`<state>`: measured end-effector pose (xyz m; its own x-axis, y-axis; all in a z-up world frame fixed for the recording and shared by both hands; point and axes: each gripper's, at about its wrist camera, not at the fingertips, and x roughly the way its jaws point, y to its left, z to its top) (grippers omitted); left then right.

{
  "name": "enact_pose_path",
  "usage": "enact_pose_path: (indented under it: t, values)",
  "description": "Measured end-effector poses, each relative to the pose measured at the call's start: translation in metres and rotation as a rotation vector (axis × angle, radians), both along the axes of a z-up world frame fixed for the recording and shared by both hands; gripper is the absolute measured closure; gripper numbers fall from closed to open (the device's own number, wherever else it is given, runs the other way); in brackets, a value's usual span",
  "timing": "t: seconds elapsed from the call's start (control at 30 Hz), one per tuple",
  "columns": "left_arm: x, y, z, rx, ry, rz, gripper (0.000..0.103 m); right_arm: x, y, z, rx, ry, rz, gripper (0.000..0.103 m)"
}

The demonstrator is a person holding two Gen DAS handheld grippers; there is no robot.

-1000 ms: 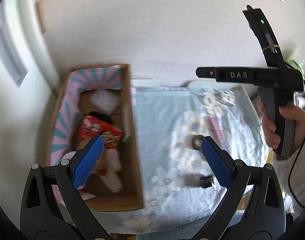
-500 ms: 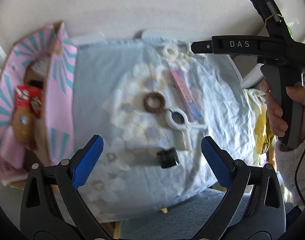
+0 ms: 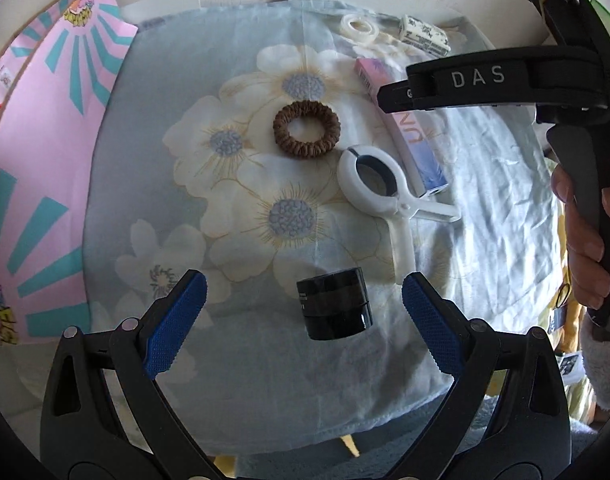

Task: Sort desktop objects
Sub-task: 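Return both tools over the remaining items on the cloth, then grasp the pink UNMV box with the right gripper while the left gripper grasps the black cap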

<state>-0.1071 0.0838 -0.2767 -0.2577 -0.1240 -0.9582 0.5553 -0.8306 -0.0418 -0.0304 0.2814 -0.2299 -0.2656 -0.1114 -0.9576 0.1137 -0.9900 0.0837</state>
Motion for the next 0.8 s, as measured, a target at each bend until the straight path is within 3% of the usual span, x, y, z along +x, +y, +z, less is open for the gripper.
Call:
enact_pose_path:
  t: [0.2,0.4,0.6,0.63,0.73,0.8]
  values:
    - [0.003,-0.005,-0.013,0.004,-0.006,0.025,0.005,0.001,-0.010,-0.010,0.057,-0.006,0.041,0.040]
    - [0.002,-0.003,-0.014,-0.053,-0.020,-0.004,0.010,0.006,-0.013,-0.018,0.084,-0.017,0.054,0.056]
    - [0.005,-0.001,-0.009,-0.118,-0.035,-0.003,0.038,0.012,-0.014,-0.019,0.099,0.007,0.070,0.073]
    - [0.005,-0.001,-0.008,-0.118,-0.038,0.008,0.047,0.013,-0.013,-0.019,0.099,0.009,0.068,0.078]
    - [0.002,0.001,-0.005,-0.119,-0.045,0.012,0.070,0.015,-0.010,-0.019,0.092,0.012,0.053,0.080]
    - [0.000,0.004,-0.005,-0.136,-0.057,0.006,0.070,0.016,-0.008,-0.020,0.085,0.011,0.044,0.080]
